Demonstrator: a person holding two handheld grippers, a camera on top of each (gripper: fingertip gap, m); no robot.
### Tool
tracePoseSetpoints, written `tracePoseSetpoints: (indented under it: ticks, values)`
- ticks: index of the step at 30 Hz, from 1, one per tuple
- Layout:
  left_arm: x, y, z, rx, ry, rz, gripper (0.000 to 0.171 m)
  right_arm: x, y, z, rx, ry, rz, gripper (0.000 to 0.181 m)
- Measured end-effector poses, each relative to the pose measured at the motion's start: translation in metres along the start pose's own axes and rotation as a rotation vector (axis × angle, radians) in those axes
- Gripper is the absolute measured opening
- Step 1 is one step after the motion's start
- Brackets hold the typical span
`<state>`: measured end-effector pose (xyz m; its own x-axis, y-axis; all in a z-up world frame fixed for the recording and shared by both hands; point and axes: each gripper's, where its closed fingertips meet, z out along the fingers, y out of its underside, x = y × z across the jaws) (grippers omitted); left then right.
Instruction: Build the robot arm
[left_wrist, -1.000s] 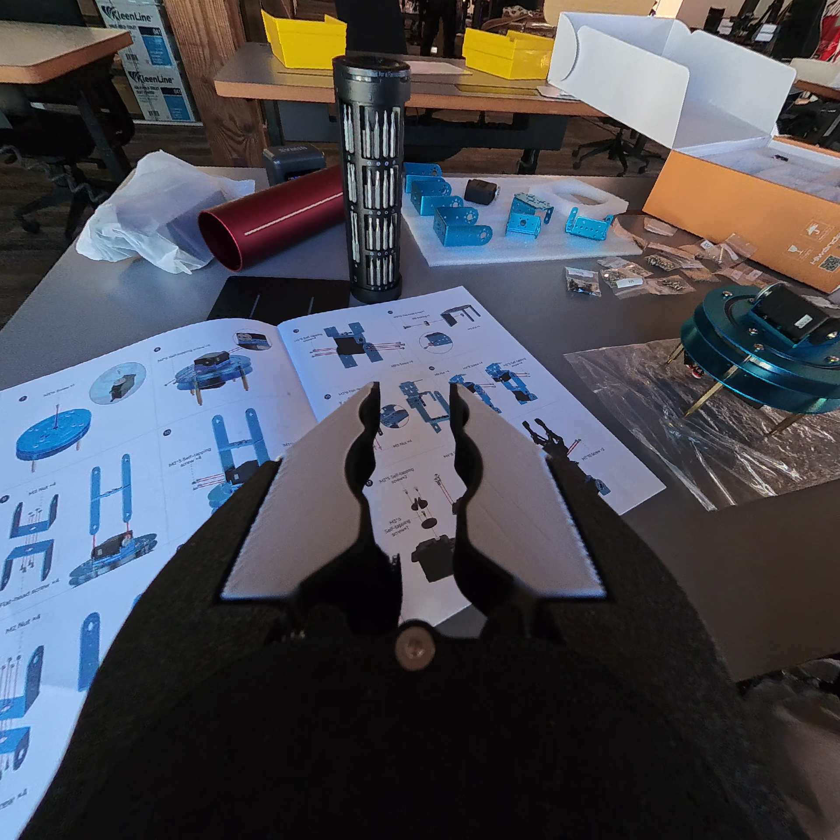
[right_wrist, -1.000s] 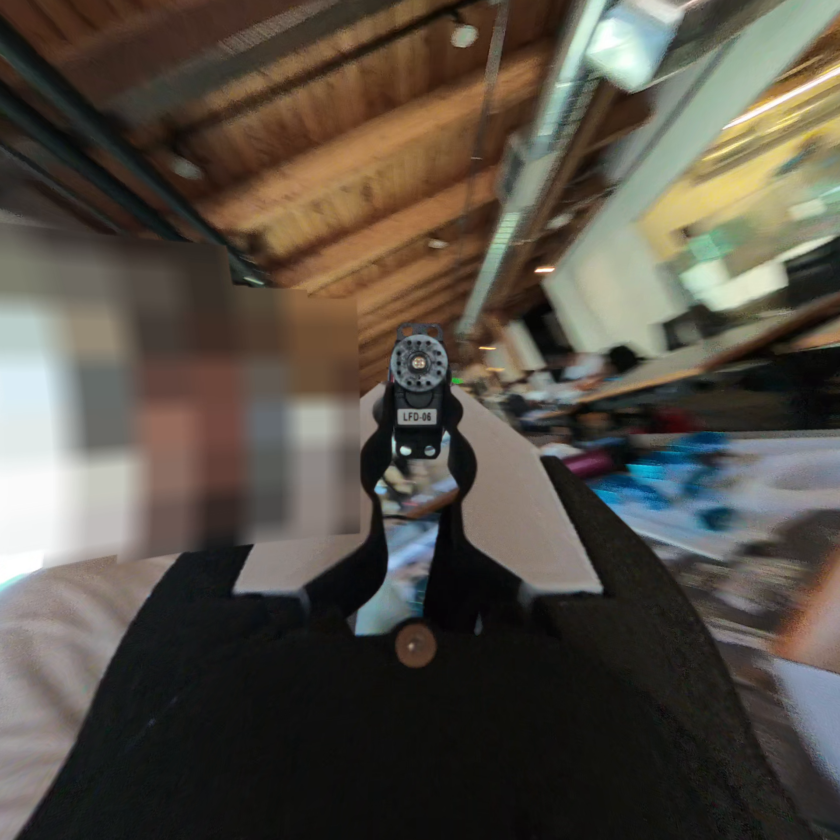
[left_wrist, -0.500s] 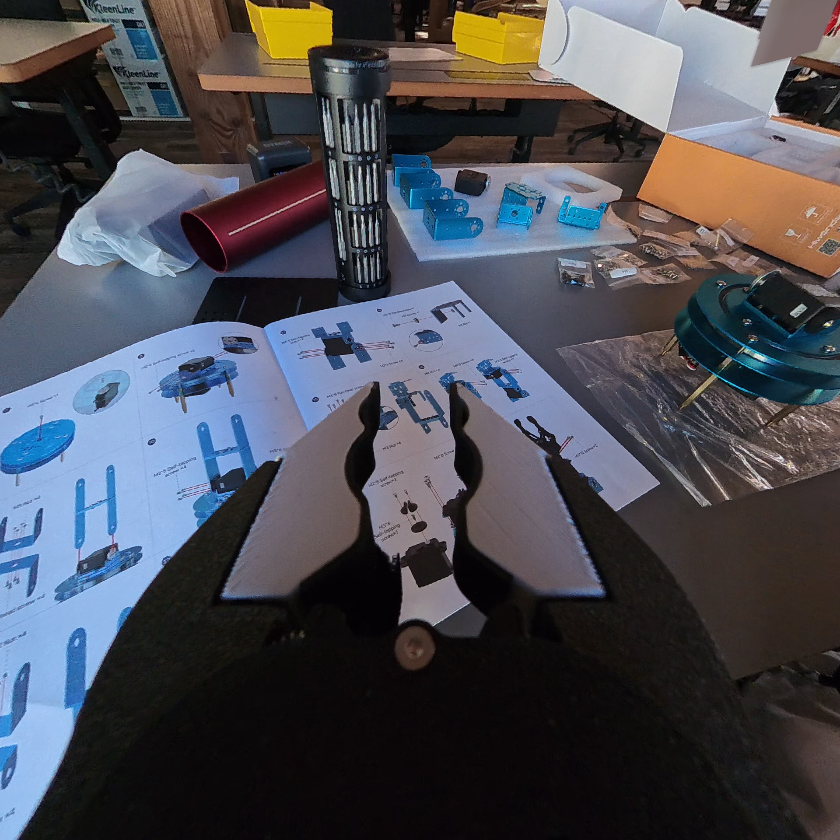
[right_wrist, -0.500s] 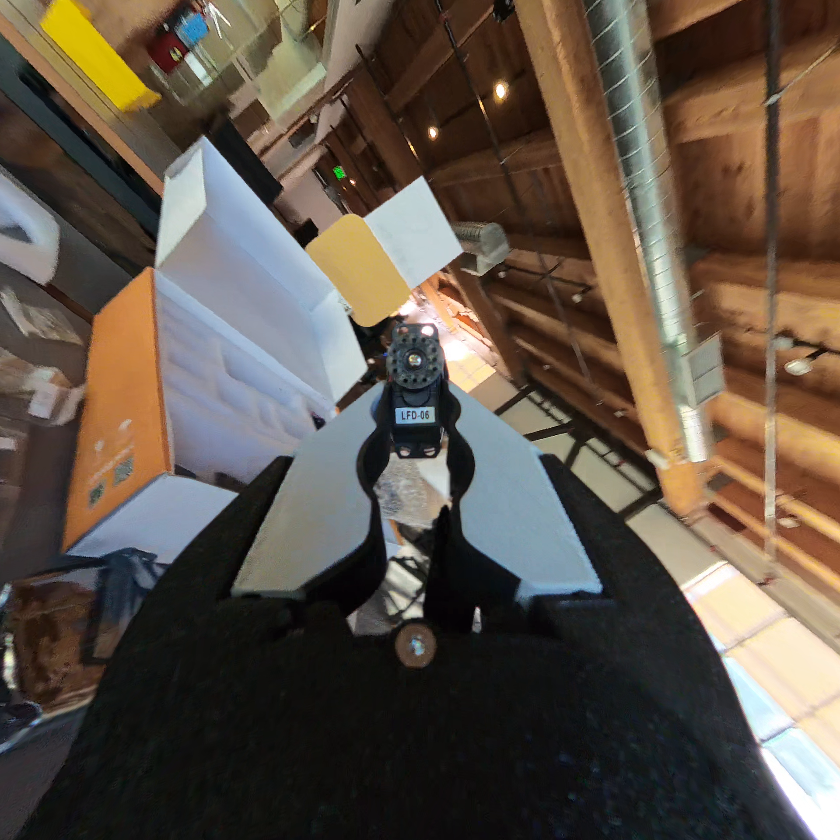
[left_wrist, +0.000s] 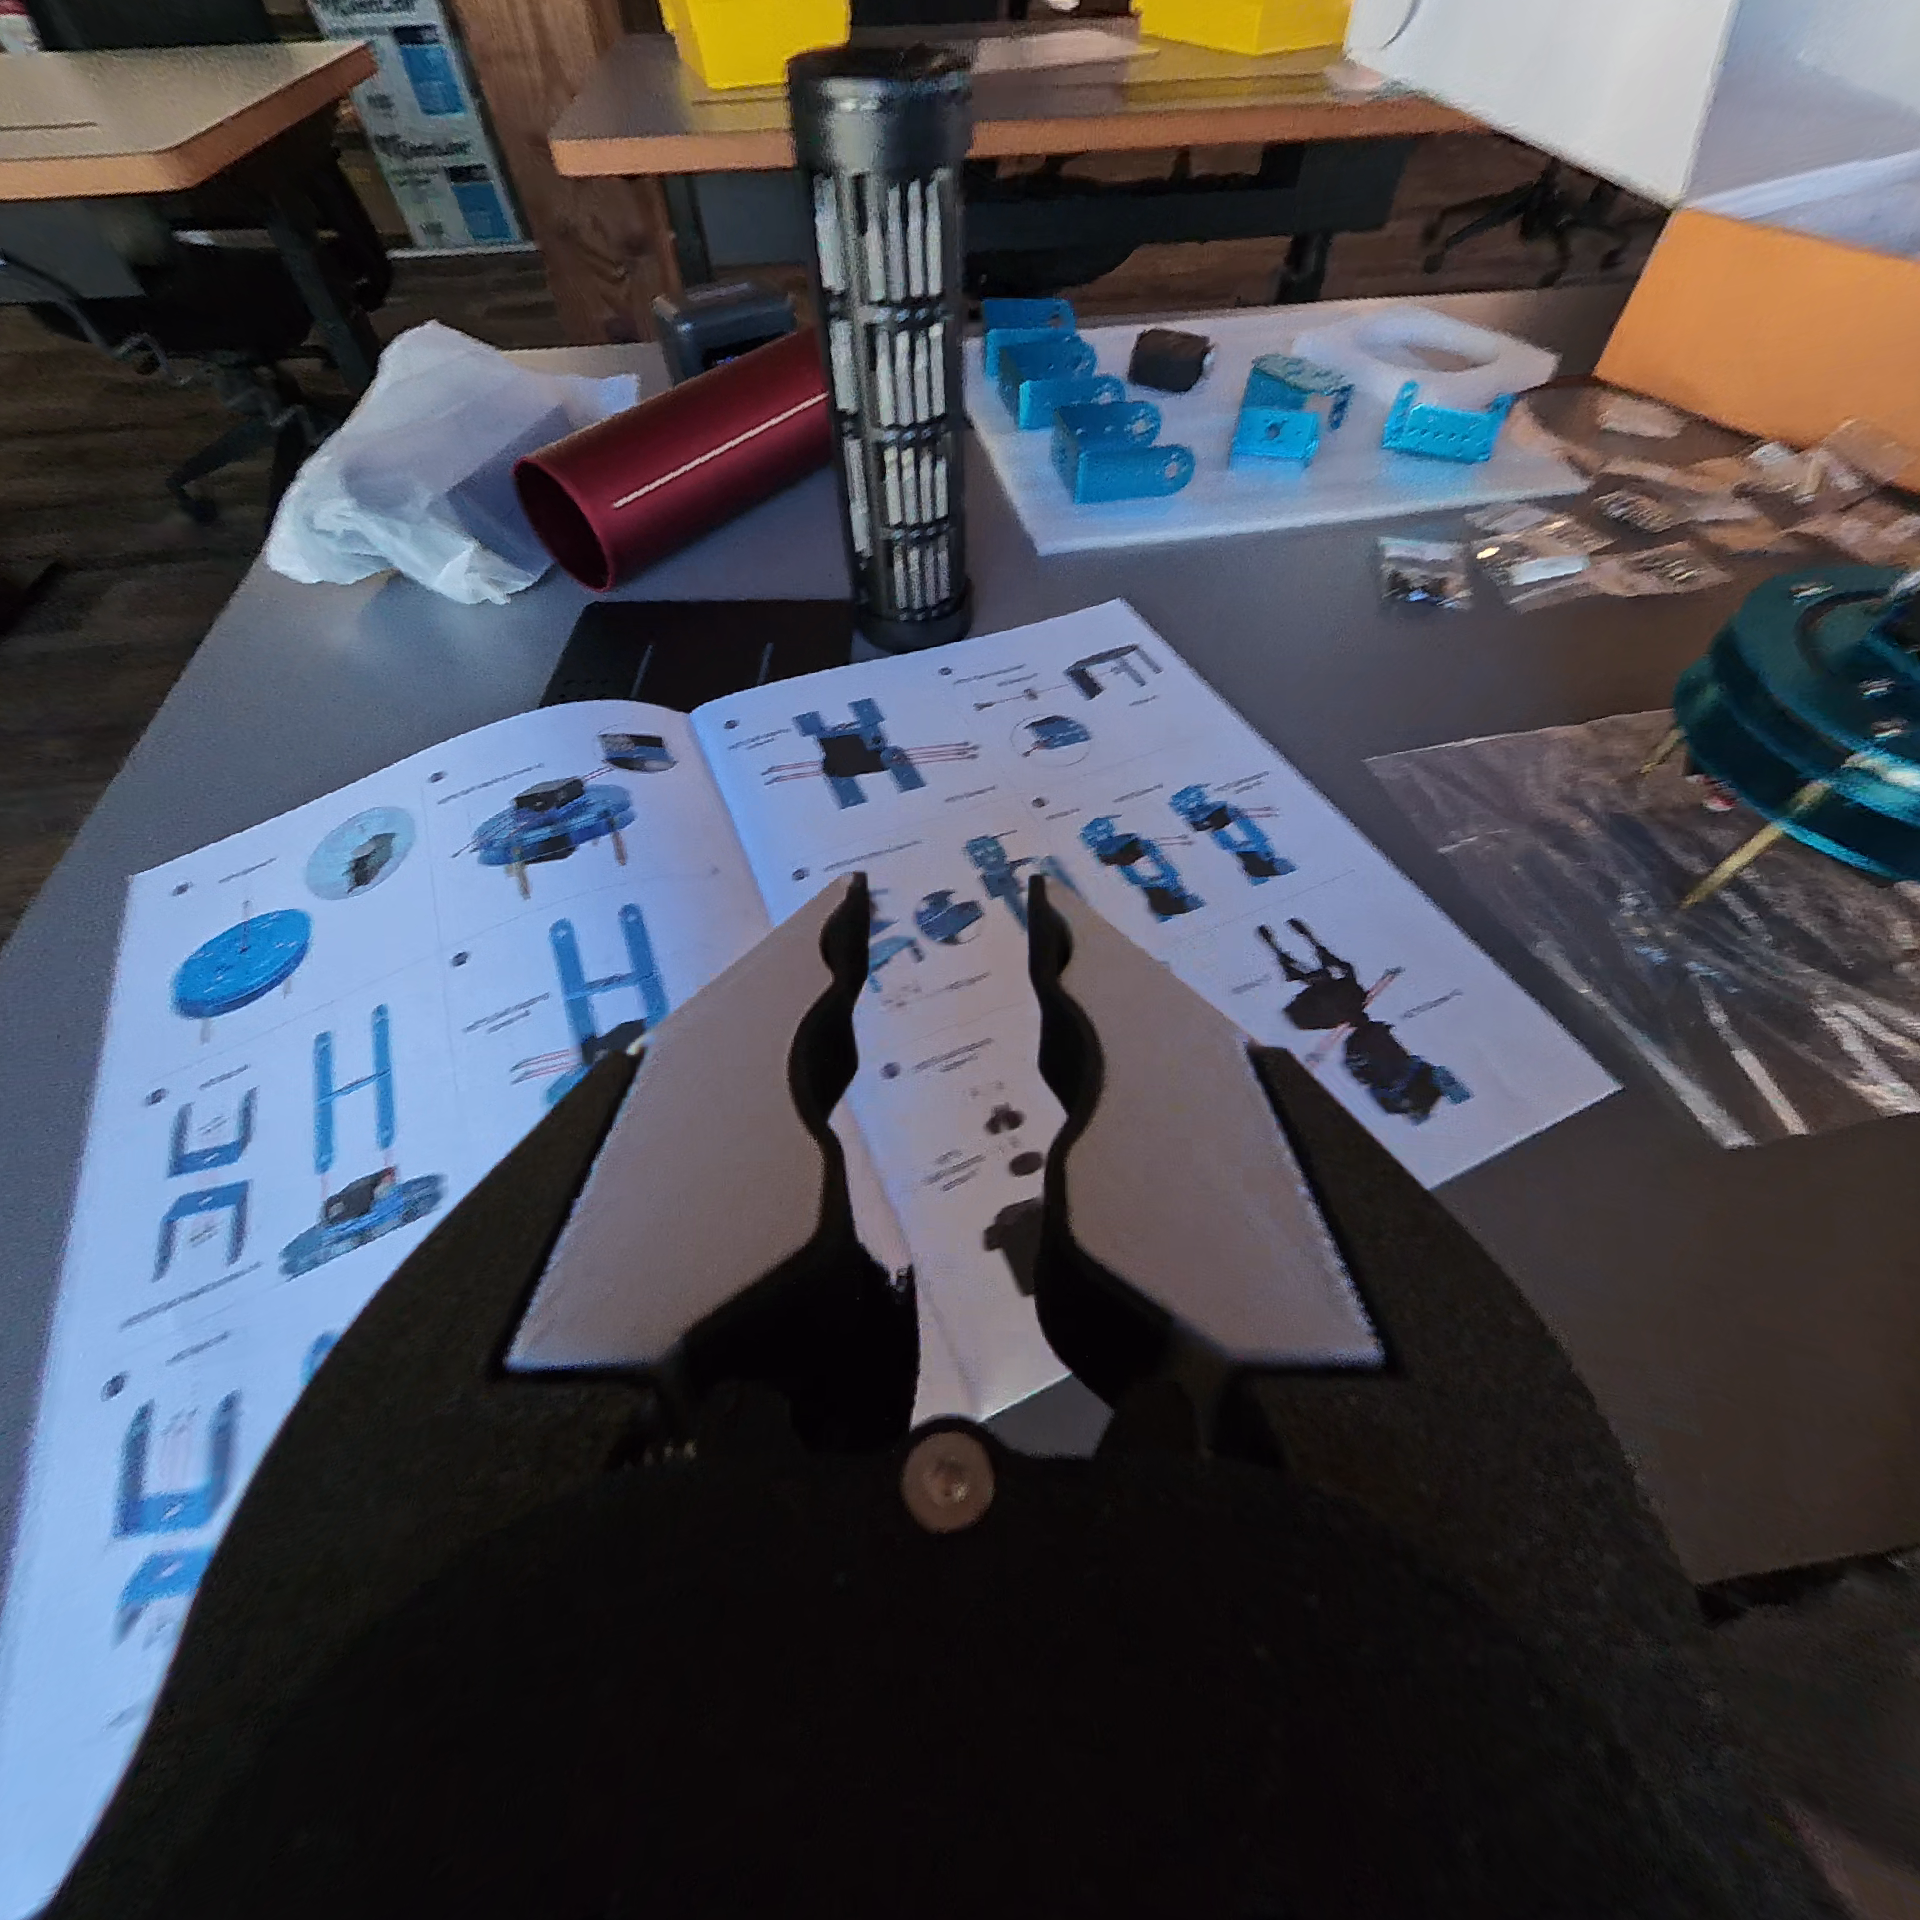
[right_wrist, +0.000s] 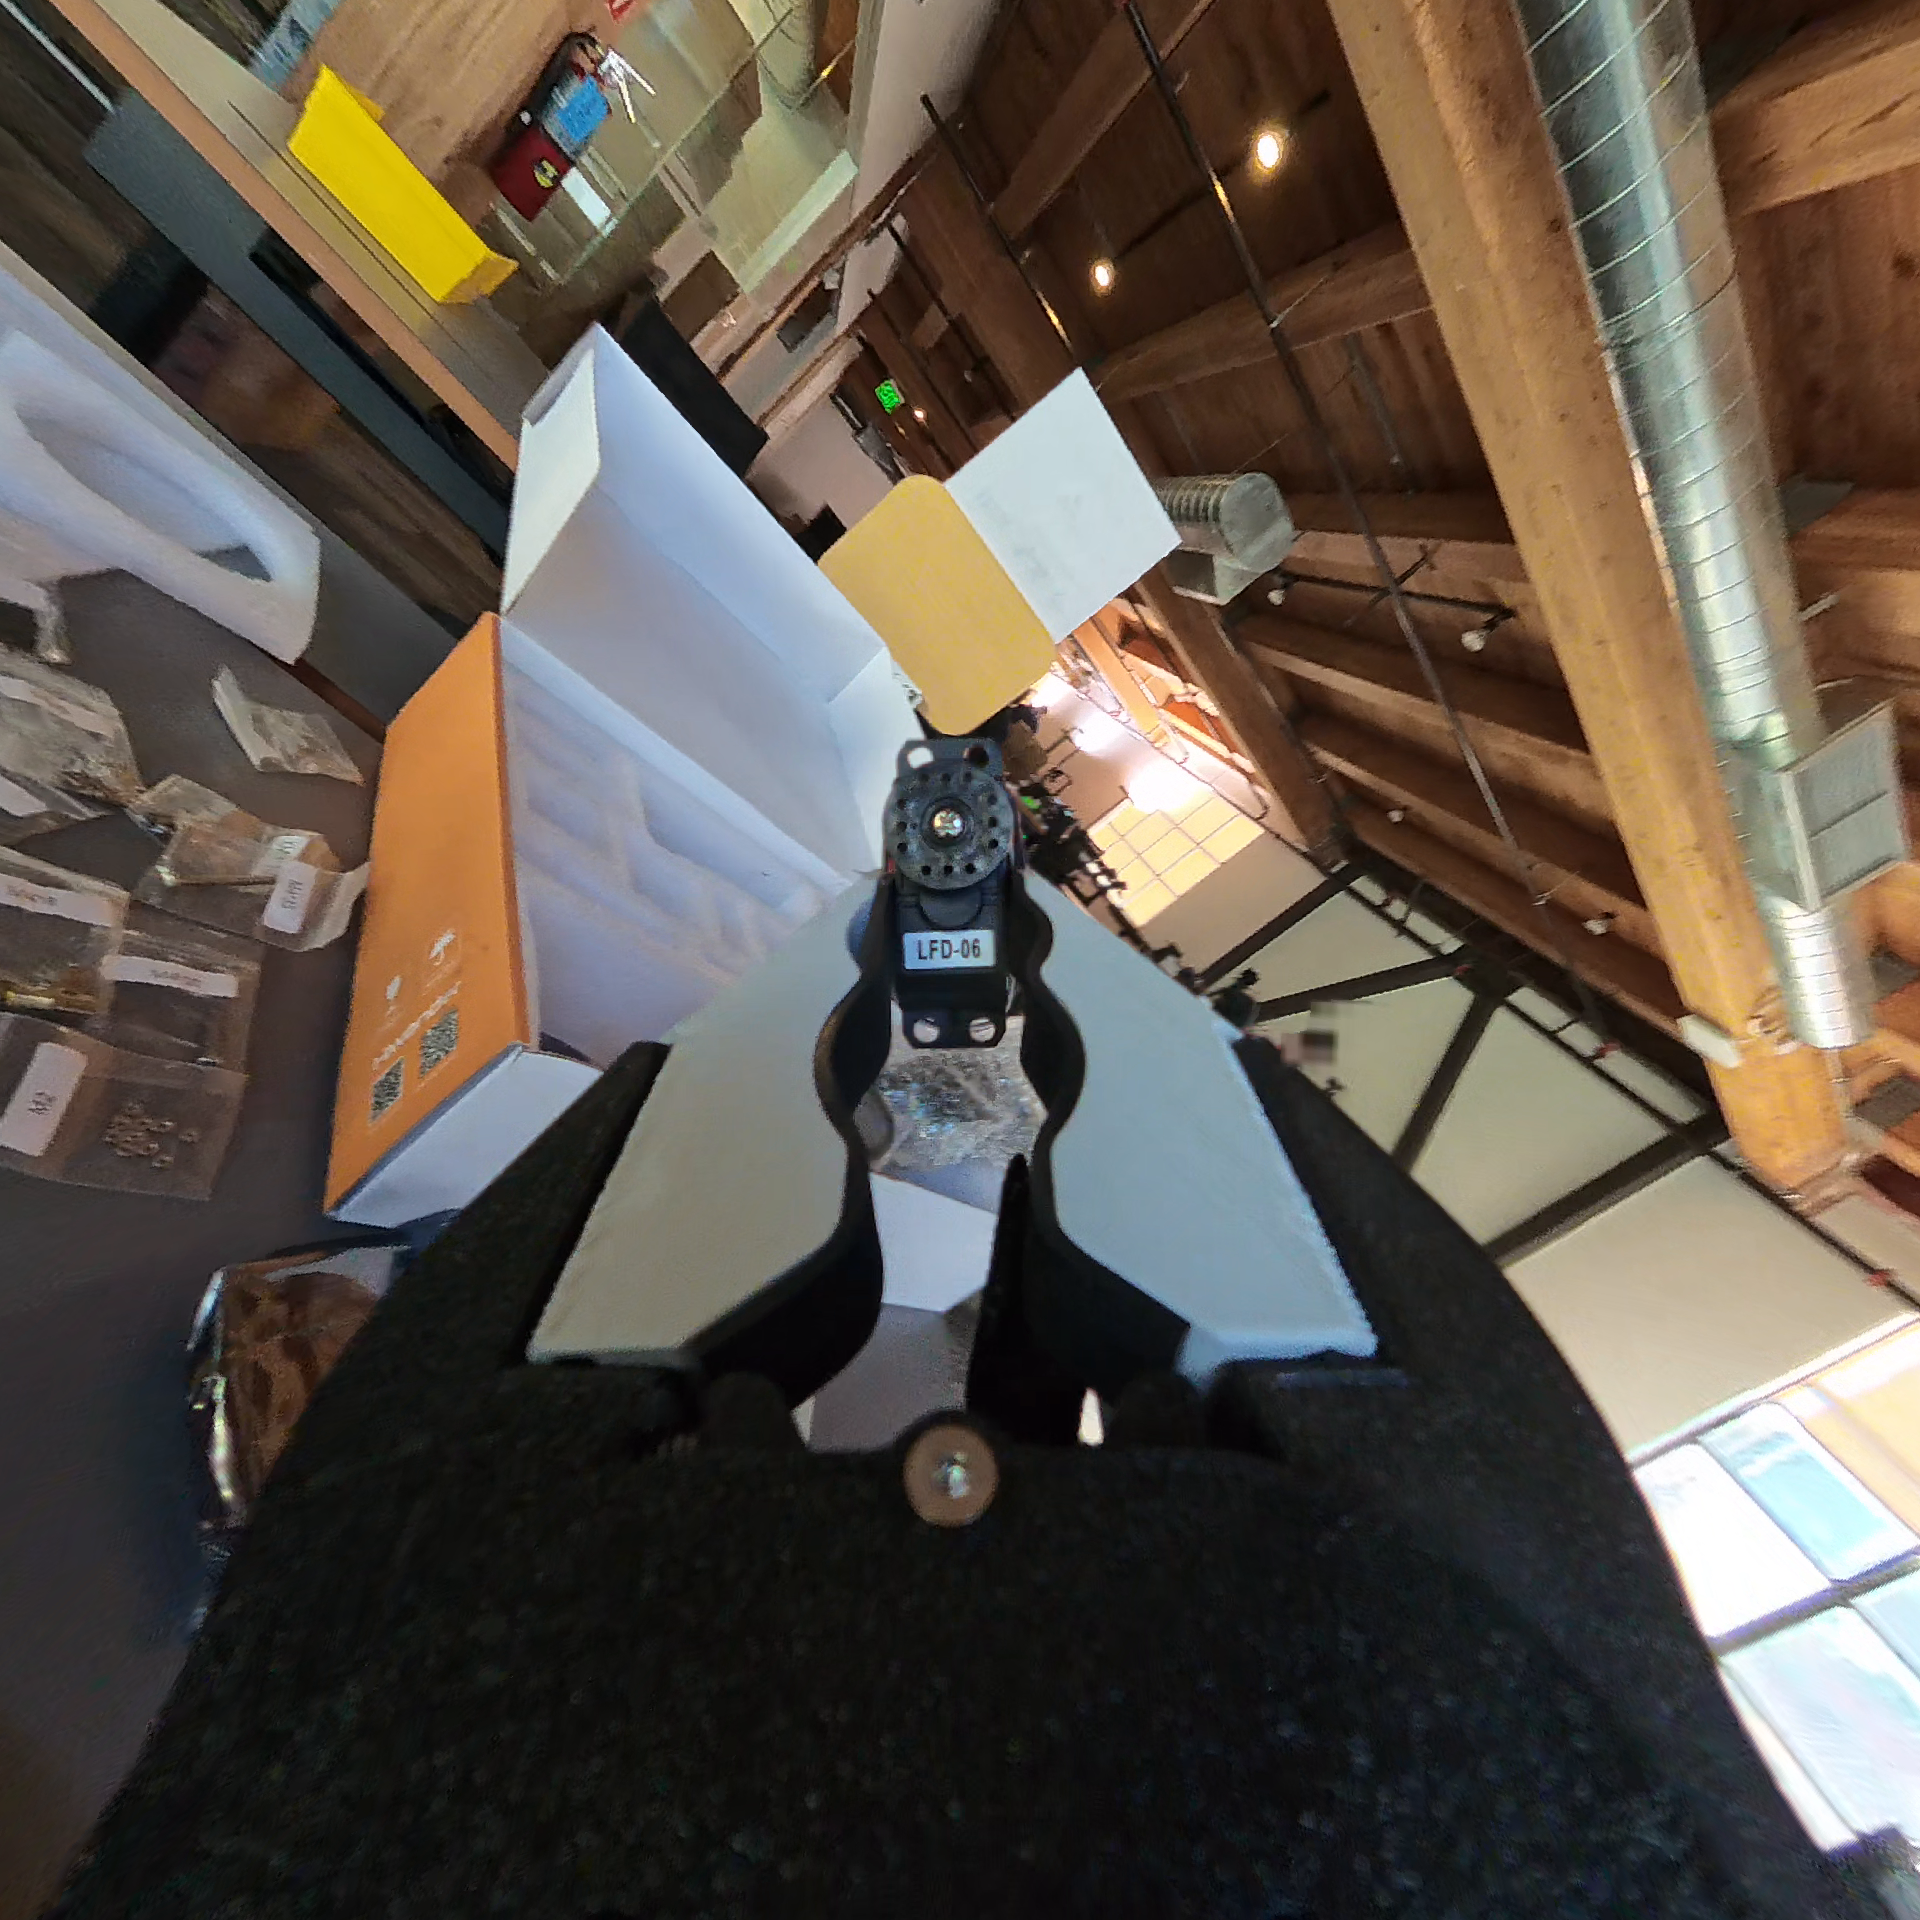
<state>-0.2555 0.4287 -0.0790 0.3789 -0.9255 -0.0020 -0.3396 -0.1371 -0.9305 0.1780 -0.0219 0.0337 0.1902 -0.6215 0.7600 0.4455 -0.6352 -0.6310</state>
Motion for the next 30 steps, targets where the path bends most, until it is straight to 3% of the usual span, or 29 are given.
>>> tracePoseSetpoints:
  ticks: [5,23,30]
  values:
    - [-0.027,0.012,-0.002,-0.057,-0.146,0.057,0.03,-0.007,0.01,0.007,0.0,-0.078,0.14,0.018]
    - [-0.03,0.035,0.026,-0.142,-0.104,0.03,0.03,-0.002,0.034,0.015,-0.041,-0.113,0.305,0.018]
    - [-0.036,0.037,0.024,-0.146,-0.117,0.027,0.03,-0.009,0.056,0.023,-0.138,-0.161,0.373,0.018]
